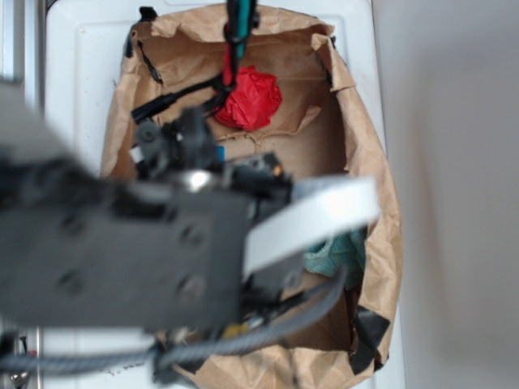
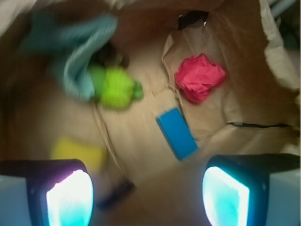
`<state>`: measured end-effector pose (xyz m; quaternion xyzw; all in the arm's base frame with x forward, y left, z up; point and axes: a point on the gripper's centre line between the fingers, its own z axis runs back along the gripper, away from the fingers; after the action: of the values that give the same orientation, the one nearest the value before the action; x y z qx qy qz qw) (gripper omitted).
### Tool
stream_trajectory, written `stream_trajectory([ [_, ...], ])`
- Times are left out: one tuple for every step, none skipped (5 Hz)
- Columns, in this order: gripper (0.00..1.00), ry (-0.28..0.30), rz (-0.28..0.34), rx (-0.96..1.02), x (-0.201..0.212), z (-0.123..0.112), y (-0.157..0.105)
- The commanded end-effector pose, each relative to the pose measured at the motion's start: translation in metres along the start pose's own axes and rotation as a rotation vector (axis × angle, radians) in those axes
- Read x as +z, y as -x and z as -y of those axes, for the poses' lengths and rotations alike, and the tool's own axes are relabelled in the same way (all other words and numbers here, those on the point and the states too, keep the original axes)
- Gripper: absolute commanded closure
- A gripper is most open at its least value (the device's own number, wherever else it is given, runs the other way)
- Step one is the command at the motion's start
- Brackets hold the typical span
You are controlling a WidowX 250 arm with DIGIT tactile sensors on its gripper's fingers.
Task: Grab the red paper.
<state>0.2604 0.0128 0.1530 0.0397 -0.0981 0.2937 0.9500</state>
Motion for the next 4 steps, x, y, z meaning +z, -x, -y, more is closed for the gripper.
stream_trajectory([
  [0.0, 0.131, 0.149, 0.525, -0.021, -0.013, -0.04],
  [0.0, 0.114, 0.171, 0.618, -0.031, -0.021, -0.048],
  [0.0, 0.057, 0.17, 0.676, -0.04, -0.03, -0.055],
  [0.0, 0.015, 0.171, 0.64, -0.045, -0.037, -0.058],
])
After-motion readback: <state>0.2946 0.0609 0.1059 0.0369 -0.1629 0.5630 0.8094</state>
